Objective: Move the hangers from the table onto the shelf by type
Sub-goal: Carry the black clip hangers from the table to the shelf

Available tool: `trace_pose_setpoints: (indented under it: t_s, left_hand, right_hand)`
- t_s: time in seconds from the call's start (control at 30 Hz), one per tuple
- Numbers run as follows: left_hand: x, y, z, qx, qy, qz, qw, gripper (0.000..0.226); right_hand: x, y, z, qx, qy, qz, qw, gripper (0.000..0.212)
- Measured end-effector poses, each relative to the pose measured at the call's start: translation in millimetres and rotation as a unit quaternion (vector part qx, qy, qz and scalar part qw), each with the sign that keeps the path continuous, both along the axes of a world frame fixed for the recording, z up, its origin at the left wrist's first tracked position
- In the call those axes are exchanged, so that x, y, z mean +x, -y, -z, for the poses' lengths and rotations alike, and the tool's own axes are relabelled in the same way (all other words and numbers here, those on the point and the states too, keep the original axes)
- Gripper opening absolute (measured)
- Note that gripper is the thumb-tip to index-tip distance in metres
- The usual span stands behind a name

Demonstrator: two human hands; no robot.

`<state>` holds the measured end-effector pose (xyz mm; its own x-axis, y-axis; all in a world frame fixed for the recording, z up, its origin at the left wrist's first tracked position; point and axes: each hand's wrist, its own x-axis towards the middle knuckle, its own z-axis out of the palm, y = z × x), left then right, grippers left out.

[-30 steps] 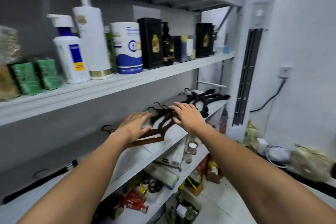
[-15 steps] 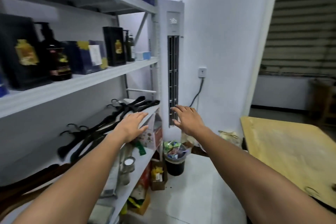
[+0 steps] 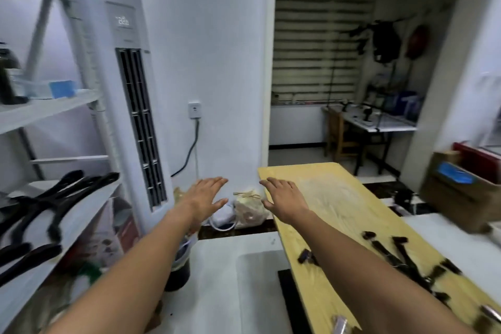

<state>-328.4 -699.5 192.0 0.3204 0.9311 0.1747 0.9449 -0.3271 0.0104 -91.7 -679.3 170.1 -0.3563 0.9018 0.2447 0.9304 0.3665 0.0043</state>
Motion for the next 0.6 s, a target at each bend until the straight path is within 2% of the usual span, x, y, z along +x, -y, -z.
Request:
trace_pose_setpoints:
  t_s: [0.3, 0.6]
  left_hand:
    - [65.4, -105.6, 27.9, -0.022, 0.012, 0.121, 0.992, 0.058]
    - [131.5, -167.2, 49.5, -0.069, 0.017, 0.241, 0.968, 0.058]
  right_hand:
    - [75.6, -38.1, 30.8, -0.037, -0.012, 0.144, 0.989, 0.053]
    - [130.0, -31.8, 48.9, -0.065, -0.040, 0.310, 0.948, 0.053]
